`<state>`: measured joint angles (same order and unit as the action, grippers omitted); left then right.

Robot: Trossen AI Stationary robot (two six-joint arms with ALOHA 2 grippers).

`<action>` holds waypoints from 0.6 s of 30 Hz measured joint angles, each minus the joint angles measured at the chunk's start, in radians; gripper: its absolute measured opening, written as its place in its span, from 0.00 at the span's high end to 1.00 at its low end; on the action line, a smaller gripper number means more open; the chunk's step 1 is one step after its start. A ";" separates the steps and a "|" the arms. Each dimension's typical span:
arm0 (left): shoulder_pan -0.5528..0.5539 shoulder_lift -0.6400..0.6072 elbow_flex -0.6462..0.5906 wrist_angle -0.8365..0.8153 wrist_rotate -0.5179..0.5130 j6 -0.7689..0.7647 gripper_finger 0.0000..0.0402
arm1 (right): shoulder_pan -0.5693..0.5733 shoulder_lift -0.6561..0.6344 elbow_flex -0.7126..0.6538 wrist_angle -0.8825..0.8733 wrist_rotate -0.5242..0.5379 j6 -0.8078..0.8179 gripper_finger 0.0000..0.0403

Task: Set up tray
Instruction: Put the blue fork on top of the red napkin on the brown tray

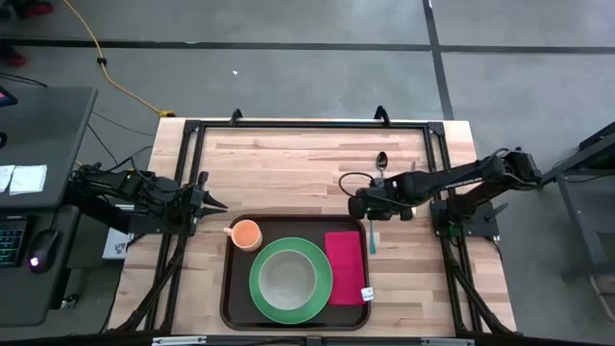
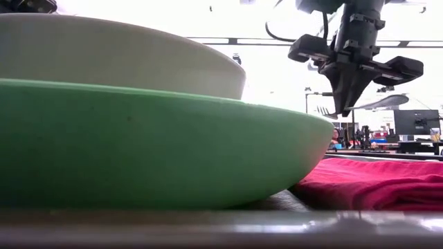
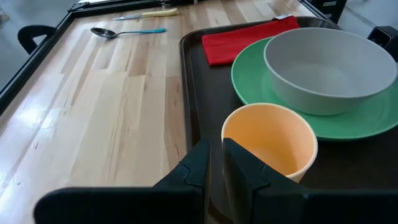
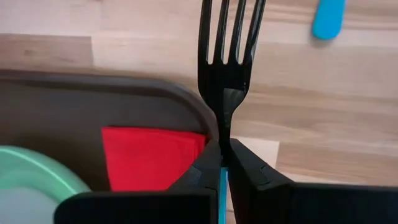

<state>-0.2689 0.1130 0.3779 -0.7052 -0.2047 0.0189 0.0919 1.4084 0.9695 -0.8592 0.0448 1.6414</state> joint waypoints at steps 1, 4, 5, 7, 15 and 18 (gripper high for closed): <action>0.000 0.000 0.000 0.000 0.000 0.000 0.82 | 0.006 0.000 0.000 0.005 0.000 0.004 1.00; 0.000 0.000 0.000 0.000 0.000 0.000 0.82 | 0.021 0.001 0.000 0.019 0.001 0.018 1.00; 0.000 0.000 0.000 0.000 0.000 0.000 0.82 | 0.025 0.001 0.000 0.023 0.001 0.019 1.00; 0.000 0.000 0.000 0.000 0.000 0.000 0.82 | 0.034 0.001 0.000 0.032 -0.003 0.025 1.00; 0.000 0.000 0.000 0.000 0.000 0.000 0.82 | 0.056 0.001 0.000 0.092 -0.003 0.054 1.00; 0.000 0.000 0.000 0.000 0.001 0.000 0.82 | 0.068 0.001 0.000 0.120 -0.002 0.061 1.00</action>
<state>-0.2691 0.1128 0.3779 -0.7052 -0.2039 0.0185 0.1604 1.4090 0.9695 -0.7391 0.0425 1.7023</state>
